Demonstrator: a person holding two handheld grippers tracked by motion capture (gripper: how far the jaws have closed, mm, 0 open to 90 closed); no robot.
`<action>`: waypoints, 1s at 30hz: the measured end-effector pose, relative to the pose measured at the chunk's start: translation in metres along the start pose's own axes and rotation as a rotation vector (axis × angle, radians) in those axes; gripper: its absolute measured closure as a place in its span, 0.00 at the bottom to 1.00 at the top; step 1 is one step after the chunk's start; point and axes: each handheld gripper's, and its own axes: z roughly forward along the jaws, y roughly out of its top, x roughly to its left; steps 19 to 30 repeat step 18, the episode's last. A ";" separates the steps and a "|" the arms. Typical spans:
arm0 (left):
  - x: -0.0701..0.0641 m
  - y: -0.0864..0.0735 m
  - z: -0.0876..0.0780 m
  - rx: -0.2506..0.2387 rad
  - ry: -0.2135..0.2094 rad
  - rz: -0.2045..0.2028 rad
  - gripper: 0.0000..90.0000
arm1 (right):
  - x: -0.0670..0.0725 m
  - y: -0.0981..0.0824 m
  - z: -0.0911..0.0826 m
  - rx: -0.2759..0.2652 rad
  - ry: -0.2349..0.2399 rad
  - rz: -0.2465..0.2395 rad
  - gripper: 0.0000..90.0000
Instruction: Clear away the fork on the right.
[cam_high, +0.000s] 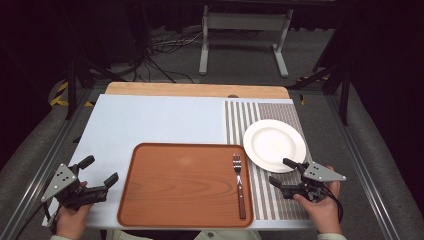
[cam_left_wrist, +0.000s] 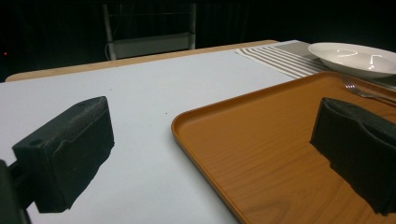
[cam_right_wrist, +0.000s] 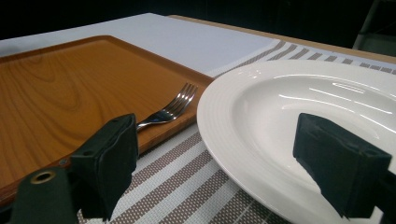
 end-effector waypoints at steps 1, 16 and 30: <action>0.000 0.000 0.000 0.000 0.000 0.000 0.00 | 0.000 -0.001 0.000 0.001 -0.002 0.002 0.17; 0.001 -0.001 0.001 0.001 -0.003 -0.010 0.00 | 0.000 0.000 0.002 0.000 0.008 0.004 0.17; 0.001 -0.001 0.001 0.002 -0.003 -0.009 0.00 | 0.000 0.001 0.002 -0.004 0.008 0.001 0.17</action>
